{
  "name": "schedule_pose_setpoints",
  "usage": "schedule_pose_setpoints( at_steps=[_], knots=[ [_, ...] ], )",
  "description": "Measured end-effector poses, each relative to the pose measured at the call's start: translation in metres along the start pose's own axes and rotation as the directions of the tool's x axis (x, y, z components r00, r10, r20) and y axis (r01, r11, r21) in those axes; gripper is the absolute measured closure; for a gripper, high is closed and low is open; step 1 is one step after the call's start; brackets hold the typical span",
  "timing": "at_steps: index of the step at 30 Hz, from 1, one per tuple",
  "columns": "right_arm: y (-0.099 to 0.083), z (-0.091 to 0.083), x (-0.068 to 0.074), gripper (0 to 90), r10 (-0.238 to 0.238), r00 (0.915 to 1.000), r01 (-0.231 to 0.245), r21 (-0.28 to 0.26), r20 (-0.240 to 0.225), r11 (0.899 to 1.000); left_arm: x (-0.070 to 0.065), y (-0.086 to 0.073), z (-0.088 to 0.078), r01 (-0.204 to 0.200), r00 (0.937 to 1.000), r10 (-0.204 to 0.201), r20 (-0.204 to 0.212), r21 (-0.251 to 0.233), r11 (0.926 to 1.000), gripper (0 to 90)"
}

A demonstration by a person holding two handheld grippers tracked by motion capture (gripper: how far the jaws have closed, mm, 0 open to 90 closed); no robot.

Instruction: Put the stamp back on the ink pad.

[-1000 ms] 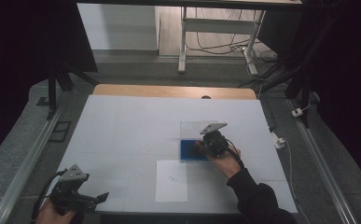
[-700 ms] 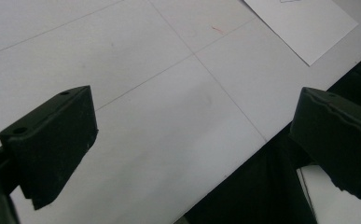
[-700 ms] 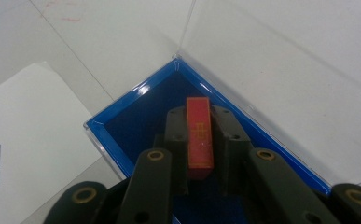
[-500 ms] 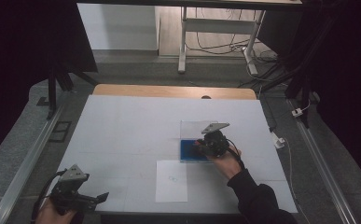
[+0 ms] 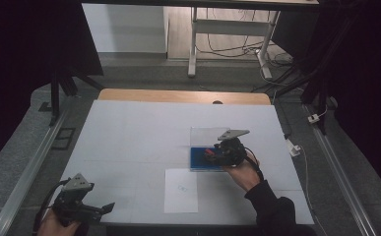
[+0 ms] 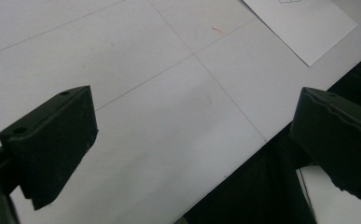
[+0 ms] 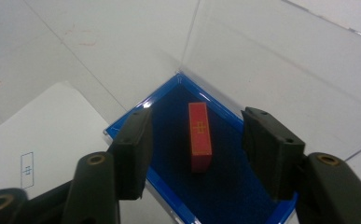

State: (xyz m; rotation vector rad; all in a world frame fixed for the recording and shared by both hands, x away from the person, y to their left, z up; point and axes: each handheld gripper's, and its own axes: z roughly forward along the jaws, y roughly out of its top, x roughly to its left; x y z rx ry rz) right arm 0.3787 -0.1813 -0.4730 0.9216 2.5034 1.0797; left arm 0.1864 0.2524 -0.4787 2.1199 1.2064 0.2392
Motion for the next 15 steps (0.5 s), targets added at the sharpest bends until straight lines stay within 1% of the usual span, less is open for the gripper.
schedule_pose_setpoints(
  at_steps=[5, 7, 11, 15],
  knots=[
    [-0.001, -0.005, 0.002, 33.4, 0.004, 1.0000, -0.004, -0.007, -0.002, 1.000, 0.000, 0.000, 0.000, 0.000, 1.0000, 0.000, 0.000, 0.000, 1.0000, 0.6],
    [-0.002, -0.006, 0.003, 29.7, 0.017, 0.9997, -0.017, -0.006, -0.016, 1.000, 0.000, 0.000, 0.000, 0.001, 1.0000, -0.001, 0.000, 0.000, 1.0000, 0.5],
    [-0.003, -0.010, 0.004, 25.0, 0.015, 0.9996, -0.015, -0.004, -0.022, 1.000, 0.000, 0.000, 0.000, 0.002, 1.0000, -0.002, 0.000, -0.001, 1.0000, 0.6],
    [-0.004, -0.014, 0.004, 19.9, 0.037, 0.9990, -0.038, -0.012, -0.026, 0.999, 0.000, 0.000, 0.000, 0.005, 1.0000, -0.005, -0.001, -0.001, 1.0000, 0.6]
  ],
)
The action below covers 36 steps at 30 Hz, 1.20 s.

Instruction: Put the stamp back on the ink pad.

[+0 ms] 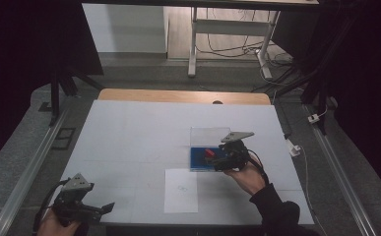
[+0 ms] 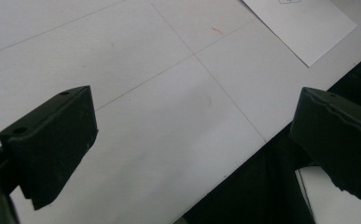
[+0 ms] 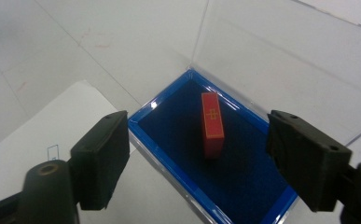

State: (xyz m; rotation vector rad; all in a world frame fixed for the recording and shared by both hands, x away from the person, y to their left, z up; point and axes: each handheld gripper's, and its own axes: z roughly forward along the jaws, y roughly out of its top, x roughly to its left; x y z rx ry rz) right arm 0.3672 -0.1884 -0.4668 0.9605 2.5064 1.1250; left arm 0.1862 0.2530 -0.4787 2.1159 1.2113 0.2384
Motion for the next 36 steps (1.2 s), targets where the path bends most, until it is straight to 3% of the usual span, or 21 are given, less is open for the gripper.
schedule_pose_setpoints(
  at_steps=[9, 17, 25, 36],
  knots=[
    [-0.002, -0.006, 0.003, 7.4, 0.020, 0.9998, -0.020, 0.018, -0.001, 1.000, 0.000, 0.000, 0.000, 0.002, 1.0000, -0.002, 0.004, -0.001, 1.0000, 0.5],
    [-0.005, -0.017, 0.010, 0.0, -0.009, 0.9999, 0.009, 0.014, 0.007, 1.000, 0.001, 0.000, 0.000, 0.005, 1.0000, -0.005, 0.005, 0.000, 1.0000, 0.5],
    [-0.017, -0.037, 0.013, 0.0, -0.017, 0.9984, 0.018, -0.006, 0.055, 1.000, 0.001, 0.001, 0.001, 0.006, 1.0000, -0.006, 0.003, 0.001, 1.0000, 0.5],
    [-0.028, -0.063, 0.019, 0.0, -0.002, 0.9974, 0.005, -0.045, 0.072, 0.999, 0.001, 0.001, 0.001, 0.006, 1.0000, -0.006, 0.005, 0.001, 1.0000, 0.4]
  ],
)
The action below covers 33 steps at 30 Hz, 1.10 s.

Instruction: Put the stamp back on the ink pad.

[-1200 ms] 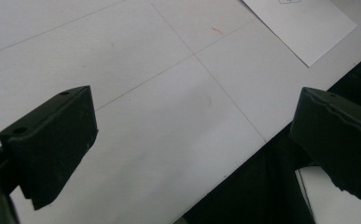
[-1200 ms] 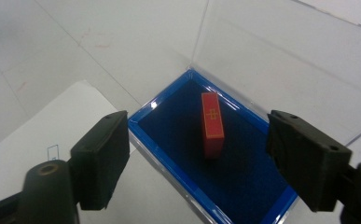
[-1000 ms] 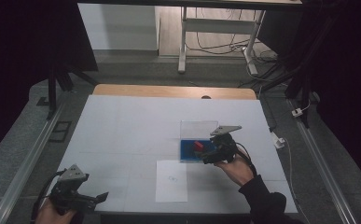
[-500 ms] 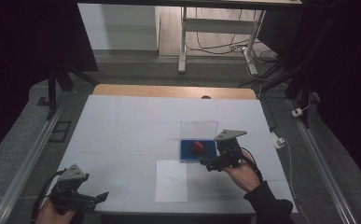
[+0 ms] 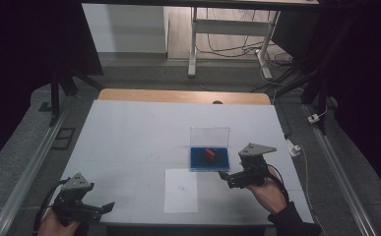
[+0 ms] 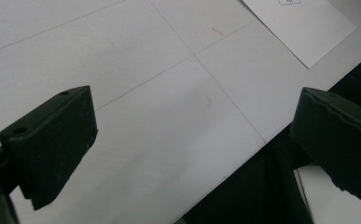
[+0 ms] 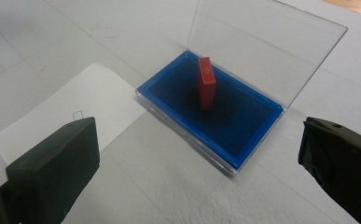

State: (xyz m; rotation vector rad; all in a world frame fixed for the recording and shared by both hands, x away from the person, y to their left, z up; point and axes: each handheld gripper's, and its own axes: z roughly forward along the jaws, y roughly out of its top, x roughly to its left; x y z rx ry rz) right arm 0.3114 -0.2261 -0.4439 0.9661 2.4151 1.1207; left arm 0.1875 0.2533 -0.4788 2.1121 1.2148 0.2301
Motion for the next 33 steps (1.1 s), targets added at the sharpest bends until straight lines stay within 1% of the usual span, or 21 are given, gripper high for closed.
schedule_pose_setpoints(
  at_steps=[3, 8, 14, 16, 19, 23, 25, 33],
  knots=[
    [-0.003, -0.007, 0.001, 0.0, 0.003, 1.0000, -0.003, -0.007, 0.003, 1.000, 0.000, 0.000, 0.000, 0.000, 1.0000, 0.000, 0.001, -0.001, 1.0000, 0.5],
    [-0.009, -0.019, 0.003, 0.0, 0.004, 0.9997, -0.003, -0.027, 0.023, 1.000, 0.000, 0.000, 0.000, 0.000, 1.0000, 0.000, 0.000, 0.000, 1.0000, 0.4],
    [-0.019, -0.031, 0.002, 0.0, 0.014, 0.9991, -0.012, -0.035, 0.040, 0.999, 0.000, 0.000, 0.000, -0.001, 1.0000, 0.001, 0.000, 0.000, 1.0000, 0.5],
    [-0.022, -0.035, 0.002, 0.0, 0.022, 0.9983, -0.020, -0.037, 0.053, 0.999, 0.000, 0.000, 0.000, 0.001, 1.0000, -0.001, 0.000, 0.000, 1.0000, 0.4],
    [-0.028, -0.042, 0.000, 0.0, 0.041, 0.9975, -0.039, -0.041, 0.057, 0.998, 0.000, 0.000, 0.000, 0.001, 1.0000, -0.001, 0.000, 0.000, 1.0000, 0.4],
    [-0.035, -0.052, -0.001, 0.0, 0.061, 0.9954, -0.057, -0.046, 0.075, 0.997, 0.000, 0.000, 0.000, 0.001, 1.0000, -0.001, -0.001, -0.001, 1.0000, 0.4],
    [-0.040, -0.057, -0.003, 0.0, 0.070, 0.9937, -0.066, -0.048, 0.088, 0.997, 0.000, 0.000, 0.000, 0.003, 1.0000, -0.003, -0.001, -0.002, 1.0000, 0.4],
    [-0.057, -0.073, -0.009, 0.0, 0.124, 0.9862, -0.118, -0.052, 0.110, 0.992, 0.000, 0.000, 0.000, 0.004, 1.0000, -0.004, 0.005, -0.005, 1.0000, 0.2]
  ],
)
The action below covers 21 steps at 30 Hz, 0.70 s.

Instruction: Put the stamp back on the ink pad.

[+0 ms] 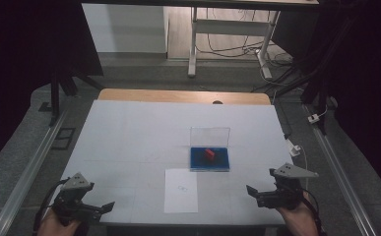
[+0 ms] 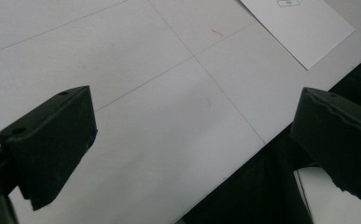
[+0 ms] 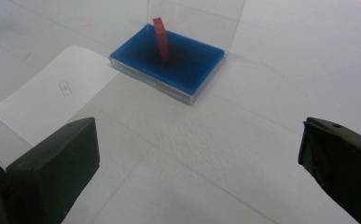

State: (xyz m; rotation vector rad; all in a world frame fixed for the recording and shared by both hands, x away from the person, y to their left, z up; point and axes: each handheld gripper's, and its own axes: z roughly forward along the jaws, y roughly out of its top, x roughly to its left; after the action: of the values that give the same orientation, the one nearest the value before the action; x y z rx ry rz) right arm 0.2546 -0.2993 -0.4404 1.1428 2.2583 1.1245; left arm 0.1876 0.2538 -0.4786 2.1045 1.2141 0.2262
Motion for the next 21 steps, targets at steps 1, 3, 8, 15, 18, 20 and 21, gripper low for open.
schedule_pose_setpoints(
  at_steps=[1, 3, 8, 15, 18, 20, 21],
  knots=[
    [-0.002, -0.002, -0.001, 0.0, 0.005, 1.0000, -0.005, 0.003, 0.001, 1.000, 0.000, 0.000, 0.000, 0.000, 1.0000, 0.000, 0.001, 0.000, 1.0000, 0.2],
    [-0.005, -0.005, -0.002, 0.0, 0.015, 0.9999, -0.015, 0.011, 0.006, 1.000, 0.000, 0.000, 0.000, 0.000, 1.0000, 0.000, 0.002, -0.002, 1.0000, 0.1],
    [-0.015, -0.010, -0.005, 0.0, 0.034, 0.9994, -0.034, 0.030, 0.012, 0.999, 0.000, 0.000, 0.000, 0.002, 1.0000, -0.002, 0.003, -0.005, 1.0000, 0.0],
    [-0.026, -0.016, -0.005, 0.0, 0.050, 0.9986, -0.051, 0.067, 0.020, 0.996, 0.001, -0.001, 0.000, 0.003, 1.0000, -0.003, 0.003, -0.005, 1.0000, 0.0],
    [-0.030, -0.015, -0.005, 0.0, 0.050, 0.9984, -0.052, 0.099, 0.026, 0.994, 0.001, -0.001, -0.001, 0.003, 1.0000, -0.003, 0.004, -0.006, 1.0000, 0.0],
    [-0.033, -0.014, -0.005, 0.0, 0.044, 0.9986, -0.047, 0.125, 0.031, 0.991, 0.000, -0.001, 0.000, 0.002, 1.0000, -0.002, 0.004, -0.006, 1.0000, 0.0],
    [-0.033, -0.015, -0.004, 0.0, 0.043, 0.9985, -0.047, 0.121, 0.034, 0.992, 0.000, -0.001, 0.000, 0.000, 1.0000, 0.000, 0.003, -0.002, 1.0000, 0.0]
  ],
)
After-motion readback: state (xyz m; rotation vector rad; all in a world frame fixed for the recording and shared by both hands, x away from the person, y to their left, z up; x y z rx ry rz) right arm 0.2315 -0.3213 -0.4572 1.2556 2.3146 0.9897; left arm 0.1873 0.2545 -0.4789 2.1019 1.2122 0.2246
